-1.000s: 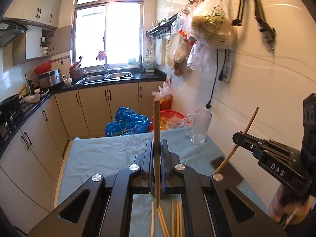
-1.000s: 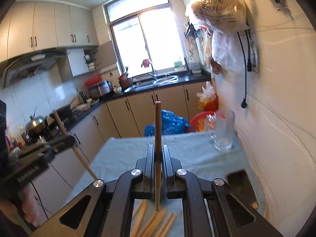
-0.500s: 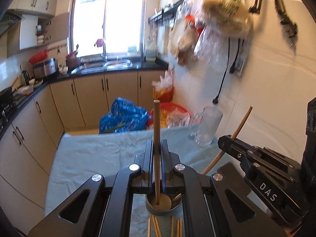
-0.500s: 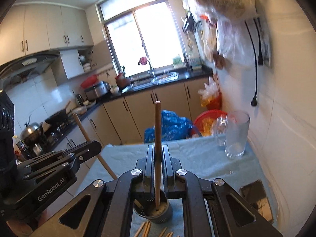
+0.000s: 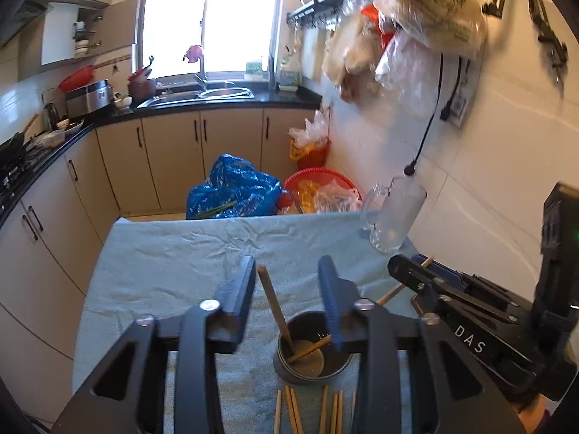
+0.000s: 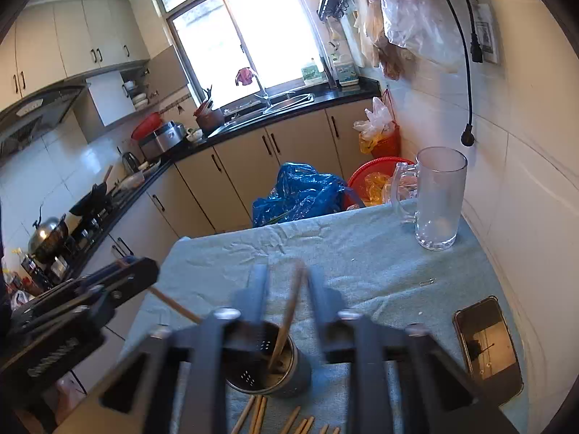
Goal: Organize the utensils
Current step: 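Lower the left tool's chopstick into the holder and open while the right tool does likewise, then close the left tool on a chopstick while the right tool grasps another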
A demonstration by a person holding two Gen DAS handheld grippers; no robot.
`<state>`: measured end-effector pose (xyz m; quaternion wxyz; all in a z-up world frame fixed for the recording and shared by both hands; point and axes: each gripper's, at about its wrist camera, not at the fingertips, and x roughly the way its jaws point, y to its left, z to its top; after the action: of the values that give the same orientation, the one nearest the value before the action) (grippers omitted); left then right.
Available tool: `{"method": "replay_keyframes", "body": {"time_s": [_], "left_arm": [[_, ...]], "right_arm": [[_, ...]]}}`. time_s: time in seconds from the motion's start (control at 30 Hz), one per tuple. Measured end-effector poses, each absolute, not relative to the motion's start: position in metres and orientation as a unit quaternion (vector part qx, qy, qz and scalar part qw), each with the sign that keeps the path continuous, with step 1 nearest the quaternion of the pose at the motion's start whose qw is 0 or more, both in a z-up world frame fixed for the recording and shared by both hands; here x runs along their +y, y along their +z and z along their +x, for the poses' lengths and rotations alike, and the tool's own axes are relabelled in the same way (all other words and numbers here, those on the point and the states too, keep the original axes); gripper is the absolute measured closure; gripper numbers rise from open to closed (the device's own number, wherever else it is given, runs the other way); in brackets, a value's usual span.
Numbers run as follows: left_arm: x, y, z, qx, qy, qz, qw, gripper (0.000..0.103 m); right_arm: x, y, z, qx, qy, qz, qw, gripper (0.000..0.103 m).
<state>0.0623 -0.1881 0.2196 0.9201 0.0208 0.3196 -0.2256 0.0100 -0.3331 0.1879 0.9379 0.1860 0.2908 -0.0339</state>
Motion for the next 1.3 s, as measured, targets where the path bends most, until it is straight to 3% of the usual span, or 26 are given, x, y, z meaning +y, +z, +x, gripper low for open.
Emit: {"method": "replay_keyframes", "body": {"time_s": [0.03,0.53,0.73,1.03,1.3], "left_arm": [[-0.184,0.222,0.06,0.318,-0.226,0.017,0.92,0.062],[-0.107,0.239,-0.017,0.294,-0.208,-0.011,0.933,0.052],[-0.085,0.223,-0.054,0.287,-0.209,0.011,0.935,0.045],[-0.064,0.137,-0.073,0.375,-0.221,0.017,0.9,0.045],[-0.094,0.07,-0.067,0.442,-0.229,0.05,0.866,0.047]], "right_arm": [[-0.335,0.189,0.007,0.287,-0.036,0.189,0.939,0.059],[-0.353,0.216,-0.075,0.254,-0.063,0.198,0.945,0.047],[-0.358,0.218,-0.115,0.26,-0.081,0.189,0.943,0.036],[-0.343,0.156,-0.147,0.391,-0.062,0.142,0.907,0.033],[-0.323,0.082,-0.133,0.487,-0.007,0.157,0.859,0.036]]}}
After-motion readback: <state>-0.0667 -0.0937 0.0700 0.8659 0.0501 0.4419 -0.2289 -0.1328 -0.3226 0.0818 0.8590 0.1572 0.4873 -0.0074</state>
